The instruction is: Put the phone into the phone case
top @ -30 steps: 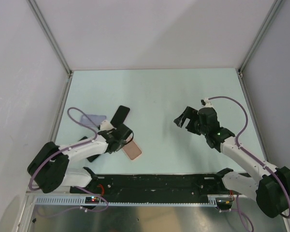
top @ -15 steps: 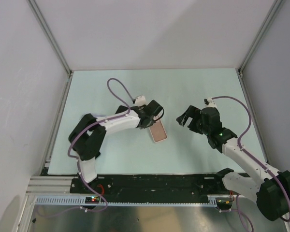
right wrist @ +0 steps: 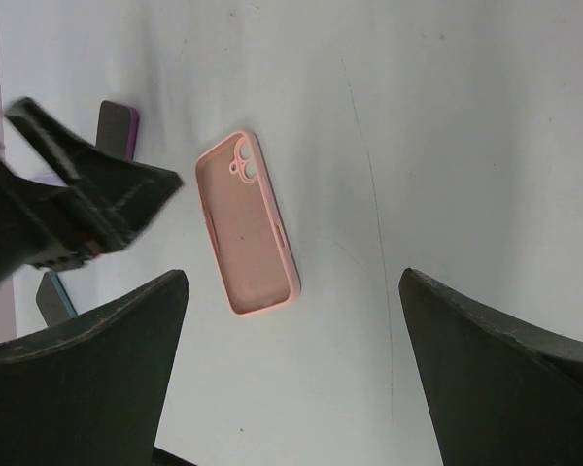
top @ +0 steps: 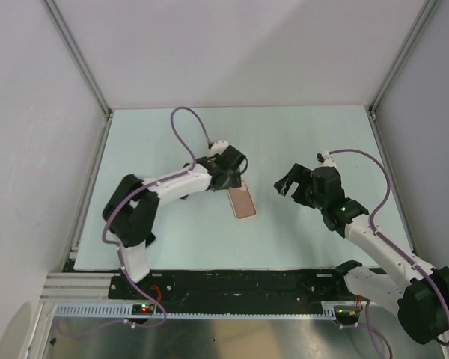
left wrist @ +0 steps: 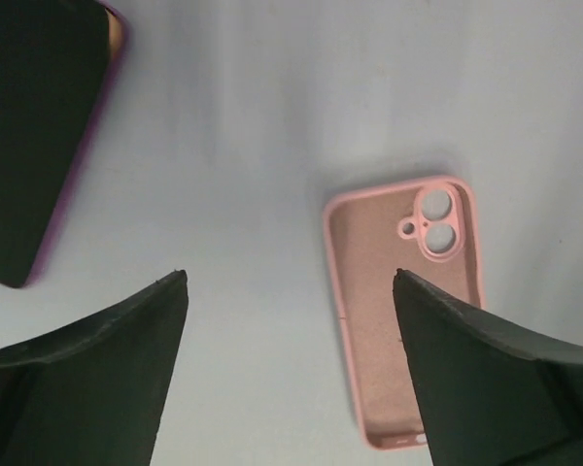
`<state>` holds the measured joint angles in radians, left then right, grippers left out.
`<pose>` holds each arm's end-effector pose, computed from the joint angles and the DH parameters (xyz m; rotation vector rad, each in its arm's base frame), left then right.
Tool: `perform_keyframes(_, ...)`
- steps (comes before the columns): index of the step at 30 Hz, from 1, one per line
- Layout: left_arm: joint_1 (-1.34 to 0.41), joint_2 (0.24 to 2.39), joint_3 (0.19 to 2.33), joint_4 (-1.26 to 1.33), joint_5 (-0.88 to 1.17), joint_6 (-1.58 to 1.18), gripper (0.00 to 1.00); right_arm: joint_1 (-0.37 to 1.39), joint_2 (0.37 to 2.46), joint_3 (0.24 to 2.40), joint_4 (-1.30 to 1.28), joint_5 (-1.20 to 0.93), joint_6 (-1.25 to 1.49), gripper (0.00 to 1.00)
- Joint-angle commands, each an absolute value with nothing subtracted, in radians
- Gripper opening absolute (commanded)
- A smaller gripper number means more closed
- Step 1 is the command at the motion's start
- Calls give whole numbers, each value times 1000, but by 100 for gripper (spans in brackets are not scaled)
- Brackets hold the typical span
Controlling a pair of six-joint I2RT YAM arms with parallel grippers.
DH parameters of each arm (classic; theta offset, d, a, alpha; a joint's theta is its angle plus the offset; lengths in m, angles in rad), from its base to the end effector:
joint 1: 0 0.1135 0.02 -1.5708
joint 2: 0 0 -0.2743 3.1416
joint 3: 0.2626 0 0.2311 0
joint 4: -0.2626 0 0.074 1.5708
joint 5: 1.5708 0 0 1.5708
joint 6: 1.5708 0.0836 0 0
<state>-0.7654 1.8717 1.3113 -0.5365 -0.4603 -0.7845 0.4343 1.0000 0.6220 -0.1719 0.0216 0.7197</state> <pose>0.3071 -0.2435 0.1752 -0.1646 2.4880 -0.0039 0.2146 0.0975 0.2354 0.3249 2.1681 0.6498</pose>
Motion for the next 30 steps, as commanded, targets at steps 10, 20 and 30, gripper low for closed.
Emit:
perform_keyframes(10, -385, 1814, 1340, -472, -268, -189, 100, 431, 972, 667, -160, -32, 667, 97)
perform_keyframes(20, -337, 1896, 1357, -440, -130, -98, 100, 433, 997, 681, -162, -72, 666, 96)
perform_keyframes(30, -308, 1947, 1375, -467, -78, -136, 100, 434, 1009, 694, -155, -121, 681, 96)
